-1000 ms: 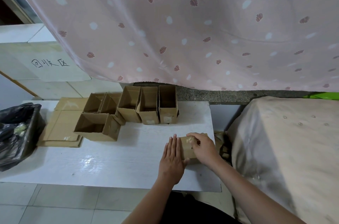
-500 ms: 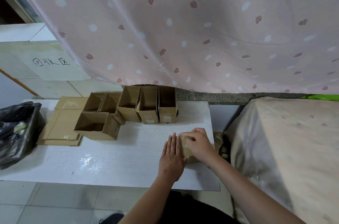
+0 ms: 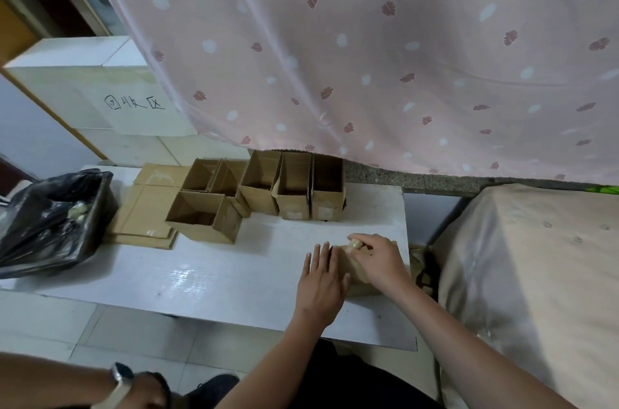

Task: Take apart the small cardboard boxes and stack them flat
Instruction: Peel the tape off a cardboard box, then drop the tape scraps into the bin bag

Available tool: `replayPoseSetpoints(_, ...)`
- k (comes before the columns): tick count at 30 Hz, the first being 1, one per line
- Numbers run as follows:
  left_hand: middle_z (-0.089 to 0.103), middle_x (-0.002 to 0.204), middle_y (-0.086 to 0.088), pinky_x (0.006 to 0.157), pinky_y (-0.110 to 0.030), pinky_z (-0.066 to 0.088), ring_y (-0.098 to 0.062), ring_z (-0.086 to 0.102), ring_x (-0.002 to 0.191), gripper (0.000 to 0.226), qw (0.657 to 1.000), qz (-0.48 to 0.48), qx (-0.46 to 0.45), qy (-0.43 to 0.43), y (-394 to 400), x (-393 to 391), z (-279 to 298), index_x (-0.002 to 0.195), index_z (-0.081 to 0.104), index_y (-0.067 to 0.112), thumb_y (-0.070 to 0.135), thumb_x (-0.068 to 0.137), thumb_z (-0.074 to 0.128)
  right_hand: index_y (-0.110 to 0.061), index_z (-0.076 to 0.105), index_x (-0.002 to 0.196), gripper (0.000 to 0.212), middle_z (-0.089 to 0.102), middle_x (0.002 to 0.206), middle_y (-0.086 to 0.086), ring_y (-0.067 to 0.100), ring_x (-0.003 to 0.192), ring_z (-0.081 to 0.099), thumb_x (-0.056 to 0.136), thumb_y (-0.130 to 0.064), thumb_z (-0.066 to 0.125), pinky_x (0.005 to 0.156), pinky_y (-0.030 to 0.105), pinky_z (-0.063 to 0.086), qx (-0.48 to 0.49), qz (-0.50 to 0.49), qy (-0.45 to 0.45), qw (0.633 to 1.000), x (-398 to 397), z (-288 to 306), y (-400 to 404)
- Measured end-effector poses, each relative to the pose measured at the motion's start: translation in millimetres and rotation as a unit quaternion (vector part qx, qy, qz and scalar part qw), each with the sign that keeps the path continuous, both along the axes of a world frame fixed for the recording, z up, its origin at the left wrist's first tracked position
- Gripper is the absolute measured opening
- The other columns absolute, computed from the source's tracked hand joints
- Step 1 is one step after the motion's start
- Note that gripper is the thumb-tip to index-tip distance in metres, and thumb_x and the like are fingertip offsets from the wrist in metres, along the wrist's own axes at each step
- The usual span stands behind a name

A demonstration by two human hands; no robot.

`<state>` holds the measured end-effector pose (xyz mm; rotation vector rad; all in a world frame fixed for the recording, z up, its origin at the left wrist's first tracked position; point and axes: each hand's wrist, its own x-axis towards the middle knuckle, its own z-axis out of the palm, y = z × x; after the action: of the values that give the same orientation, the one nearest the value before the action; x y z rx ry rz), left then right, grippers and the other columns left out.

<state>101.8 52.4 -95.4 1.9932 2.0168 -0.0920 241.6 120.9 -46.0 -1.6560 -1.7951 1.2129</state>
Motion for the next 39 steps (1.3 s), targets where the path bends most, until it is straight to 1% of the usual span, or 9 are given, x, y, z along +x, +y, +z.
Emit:
replayPoseSetpoints(4, 0.002, 0.168, -0.009, 0.124, -0.040, -0.006, -0.026, -0.006, 0.155, 0.065, 0.999, 0.037, 0.000, -0.002, -7, -19, 5, 0.160, 0.005, 0.011, 0.048, 0.107, 0.013, -0.032, 0.051, 0.142, 0.047, 0.057, 0.116, -0.012, 0.008, 0.100, 0.062, 0.096, -0.023, 0.060, 0.072, 0.011, 0.041, -0.008, 0.018, -0.009, 1.000, -16, 7, -2)
replayPoseSetpoints(7, 0.003, 0.168, -0.008, 0.125, -0.039, -0.004, -0.025, -0.005, 0.155, 0.066, 0.997, 0.079, -0.015, 0.010, -12, -41, 8, 0.160, 0.005, 0.010, 0.049, 0.107, 0.008, -0.027, 0.055, 0.133, 0.040, 0.063, 0.118, -0.004, 0.008, 0.082, 0.069, 0.095, -0.016, 0.063, 0.065, 0.012, 0.049, -0.030, 0.014, 0.022, 0.999, -37, 12, -1)
replayPoseSetpoints(10, 0.008, 0.168, -0.008, 0.126, -0.039, 0.001, -0.024, 0.000, 0.155, 0.065, 0.992, 0.126, -0.017, 0.013, -17, -69, 11, 0.160, 0.008, 0.011, 0.047, 0.107, 0.007, -0.024, 0.065, 0.115, 0.023, 0.066, 0.112, -0.001, 0.006, 0.086, 0.062, 0.096, -0.012, 0.059, 0.066, 0.015, 0.046, -0.006, 0.050, 0.012, 0.999, -59, 17, 4)
replayPoseSetpoints(15, 0.013, 0.167, -0.008, 0.125, -0.037, 0.004, -0.023, 0.006, 0.155, 0.064, 0.978, 0.210, -0.008, 0.011, -28, -120, 18, 0.160, 0.013, 0.012, 0.047, 0.107, 0.008, -0.016, 0.066, 0.127, 0.033, 0.061, 0.122, 0.000, 0.014, 0.108, 0.055, 0.096, -0.008, 0.055, 0.086, 0.019, 0.042, 0.024, 0.126, 0.010, 0.992, -104, 30, 14)
replayPoseSetpoints(19, 0.019, 0.166, -0.008, 0.126, -0.038, 0.009, -0.024, 0.011, 0.154, 0.063, 0.967, 0.255, 0.001, 0.019, -34, -163, 23, 0.159, 0.018, 0.011, 0.046, 0.107, 0.013, -0.002, 0.067, 0.117, 0.026, 0.062, 0.115, 0.013, 0.027, 0.104, 0.058, 0.096, -0.005, 0.052, 0.081, 0.034, 0.050, 0.039, 0.181, -0.003, 0.983, -148, 36, 21)
replayPoseSetpoints(24, 0.017, 0.166, -0.008, 0.126, -0.038, 0.007, -0.024, 0.010, 0.154, 0.063, 0.957, 0.291, -0.005, 0.017, -38, -217, 24, 0.159, 0.017, 0.011, 0.047, 0.107, 0.011, -0.018, 0.056, 0.140, 0.040, 0.058, 0.134, 0.006, 0.021, 0.121, 0.054, 0.100, -0.014, 0.054, 0.093, 0.025, 0.046, 0.025, 0.215, 0.011, 0.976, -210, 43, 21)
replayPoseSetpoints(30, 0.024, 0.164, -0.010, 0.125, -0.039, 0.012, -0.024, 0.018, 0.153, 0.063, 0.955, 0.295, 0.009, 0.014, -33, -306, 29, 0.158, 0.021, 0.010, 0.046, 0.107, 0.012, -0.021, 0.059, 0.120, 0.023, 0.056, 0.123, 0.004, 0.014, 0.104, 0.054, 0.099, -0.013, 0.054, 0.077, 0.017, 0.045, 0.026, 0.236, -0.018, 0.971, -299, 49, 25)
replayPoseSetpoints(34, 0.029, 0.161, -0.010, 0.124, -0.037, 0.015, -0.024, 0.023, 0.150, 0.060, 0.956, 0.295, 0.007, 0.006, -37, -383, 37, 0.156, 0.024, 0.009, 0.044, 0.107, 0.017, -0.010, 0.064, 0.116, 0.026, 0.056, 0.121, 0.008, 0.020, 0.110, 0.053, 0.094, -0.005, 0.051, 0.090, 0.019, 0.036, 0.046, 0.226, -0.044, 0.972, -385, 51, 23)
replayPoseSetpoints(39, 0.025, 0.163, -0.011, 0.124, -0.037, 0.012, -0.025, 0.016, 0.152, 0.061, 0.948, 0.317, -0.010, -0.003, -63, -481, 41, 0.157, 0.020, 0.007, 0.043, 0.108, 0.017, -0.017, 0.059, 0.127, 0.030, 0.044, 0.133, 0.005, 0.012, 0.103, 0.045, 0.098, -0.022, 0.050, 0.089, 0.021, 0.034, 0.006, 0.238, -0.052, 0.970, -494, 37, 1)
